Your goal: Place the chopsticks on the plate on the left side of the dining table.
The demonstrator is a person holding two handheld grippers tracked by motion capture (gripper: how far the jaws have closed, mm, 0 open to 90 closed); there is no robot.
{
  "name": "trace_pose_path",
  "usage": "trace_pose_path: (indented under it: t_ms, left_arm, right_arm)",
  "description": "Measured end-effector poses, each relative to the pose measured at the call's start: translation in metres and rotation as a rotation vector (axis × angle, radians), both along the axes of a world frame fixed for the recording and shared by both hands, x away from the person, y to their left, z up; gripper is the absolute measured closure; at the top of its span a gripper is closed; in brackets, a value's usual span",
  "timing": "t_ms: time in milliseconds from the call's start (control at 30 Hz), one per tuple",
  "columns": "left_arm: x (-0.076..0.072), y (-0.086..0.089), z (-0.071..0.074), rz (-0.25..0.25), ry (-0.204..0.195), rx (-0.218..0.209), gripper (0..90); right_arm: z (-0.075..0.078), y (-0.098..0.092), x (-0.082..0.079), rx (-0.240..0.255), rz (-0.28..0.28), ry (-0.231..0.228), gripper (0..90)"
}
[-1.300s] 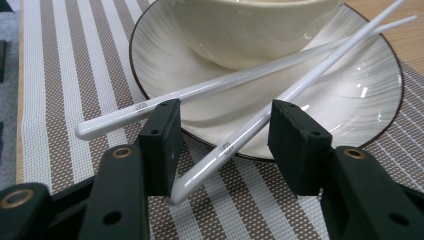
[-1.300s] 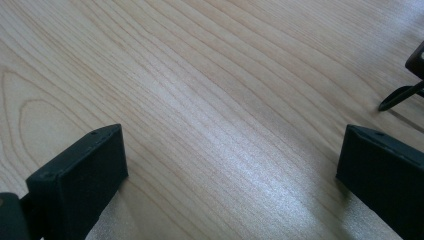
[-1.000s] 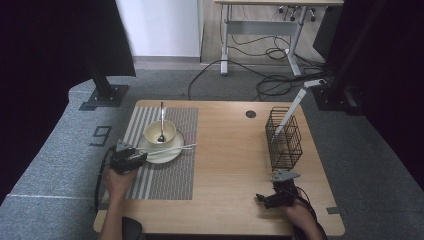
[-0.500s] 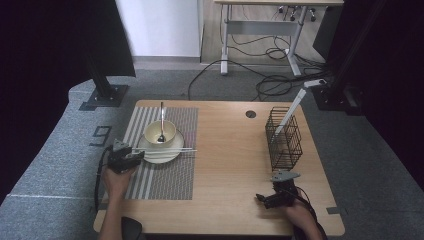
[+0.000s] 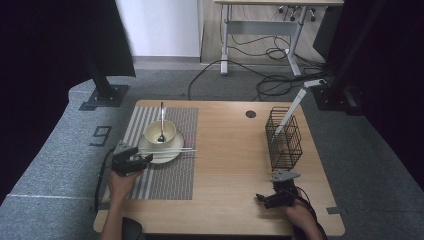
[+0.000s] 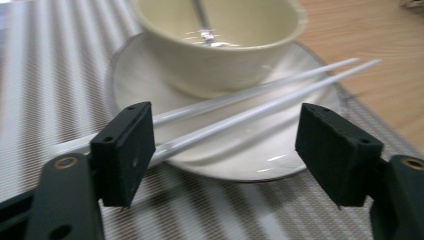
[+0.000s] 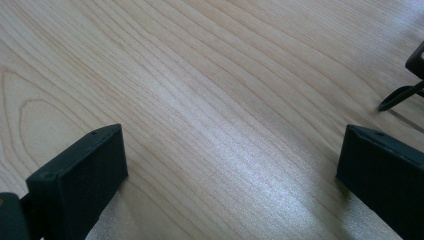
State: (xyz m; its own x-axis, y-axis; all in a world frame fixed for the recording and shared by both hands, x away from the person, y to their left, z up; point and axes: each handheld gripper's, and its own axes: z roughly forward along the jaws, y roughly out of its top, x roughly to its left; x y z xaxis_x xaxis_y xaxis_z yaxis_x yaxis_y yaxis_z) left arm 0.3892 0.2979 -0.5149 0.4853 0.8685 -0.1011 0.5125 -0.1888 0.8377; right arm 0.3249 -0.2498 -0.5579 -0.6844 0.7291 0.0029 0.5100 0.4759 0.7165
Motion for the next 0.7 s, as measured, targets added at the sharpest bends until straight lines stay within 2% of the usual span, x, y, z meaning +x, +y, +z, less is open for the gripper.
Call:
trace_pose_path:
  t_ms: [133,233,367,500,700]
  left_arm:
    - [0.0,-0.015,0.0,-0.066,-0.004,-0.017,18.1]
    - [0.001,-0.028,-0.003,-0.119,0.014,-0.034,14.4]
    - [0.002,-0.043,-0.005,-0.165,0.022,0.004,13.7]
    - [0.006,-0.051,-0.008,-0.182,0.033,0.007,12.3]
    - [0.015,-0.055,-0.014,-0.168,0.041,0.044,9.9]
  right_arm:
    - [0.0,0.0,0.0,0.0,0.0,0.0,0.0]
    - [0.0,0.0,0.0,0.0,0.0,0.0,0.0]
    - [0.0,0.0,0.0,0.0,0.0,0.0,0.0]
    - [0.0,0.0,0.0,0.0,0.0,0.0,0.0]
    - [0.0,0.0,0.0,0.0,0.0,0.0,0.0]
